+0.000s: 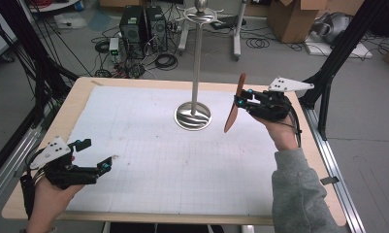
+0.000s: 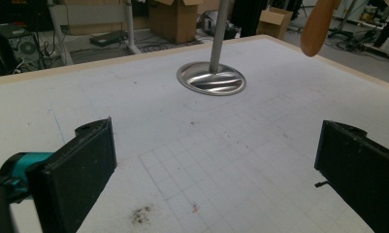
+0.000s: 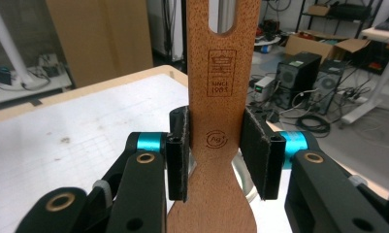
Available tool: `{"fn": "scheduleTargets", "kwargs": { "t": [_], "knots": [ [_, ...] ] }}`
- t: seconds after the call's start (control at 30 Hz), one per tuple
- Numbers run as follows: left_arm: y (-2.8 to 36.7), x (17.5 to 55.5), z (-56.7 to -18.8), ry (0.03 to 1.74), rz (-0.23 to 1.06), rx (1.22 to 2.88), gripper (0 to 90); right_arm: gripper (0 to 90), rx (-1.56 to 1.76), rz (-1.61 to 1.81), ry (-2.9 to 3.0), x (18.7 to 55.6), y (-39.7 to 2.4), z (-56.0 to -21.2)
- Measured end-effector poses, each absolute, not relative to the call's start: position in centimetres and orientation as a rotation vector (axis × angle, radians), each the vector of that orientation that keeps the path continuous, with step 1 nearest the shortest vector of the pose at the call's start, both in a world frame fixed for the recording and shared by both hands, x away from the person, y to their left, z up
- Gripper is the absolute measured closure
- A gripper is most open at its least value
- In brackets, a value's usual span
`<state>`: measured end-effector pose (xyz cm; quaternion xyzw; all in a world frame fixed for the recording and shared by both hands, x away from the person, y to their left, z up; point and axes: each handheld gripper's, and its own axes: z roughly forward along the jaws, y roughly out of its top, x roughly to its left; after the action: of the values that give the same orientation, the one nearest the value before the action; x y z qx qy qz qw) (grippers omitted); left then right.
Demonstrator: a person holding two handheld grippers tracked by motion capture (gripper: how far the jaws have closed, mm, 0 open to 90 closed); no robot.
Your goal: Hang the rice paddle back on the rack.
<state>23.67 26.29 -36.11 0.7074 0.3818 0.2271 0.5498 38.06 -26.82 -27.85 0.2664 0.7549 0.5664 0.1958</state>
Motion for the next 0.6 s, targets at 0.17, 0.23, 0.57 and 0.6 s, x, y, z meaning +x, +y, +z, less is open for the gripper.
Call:
{"fn": "scheduleTargets", "kwargs": {
  "t": [0.17, 0.23, 0.57, 0.6],
  "knots": [
    [26.4, 23.5, -36.1, 0.905, 0.540, 1.673, 1.7, 64.6, 0.749, 1.574, 2.128, 39.0, -26.5, -27.0],
    [26.5, 23.5, -36.2, 0.907, 0.541, 1.673, 1.7, 64.6, 0.742, 1.580, 2.119, 39.3, -26.4, -26.7],
    [26.4, 23.5, -36.2, 0.909, 0.533, 1.670, 1.7, 64.6, 0.769, 1.617, 2.097, 40.4, -26.2, -25.6],
    [26.4, 23.5, -36.3, 0.909, 0.532, 1.672, 1.7, 64.6, 0.770, 1.613, 2.098, 40.5, -26.1, -25.5]
  ]
}}
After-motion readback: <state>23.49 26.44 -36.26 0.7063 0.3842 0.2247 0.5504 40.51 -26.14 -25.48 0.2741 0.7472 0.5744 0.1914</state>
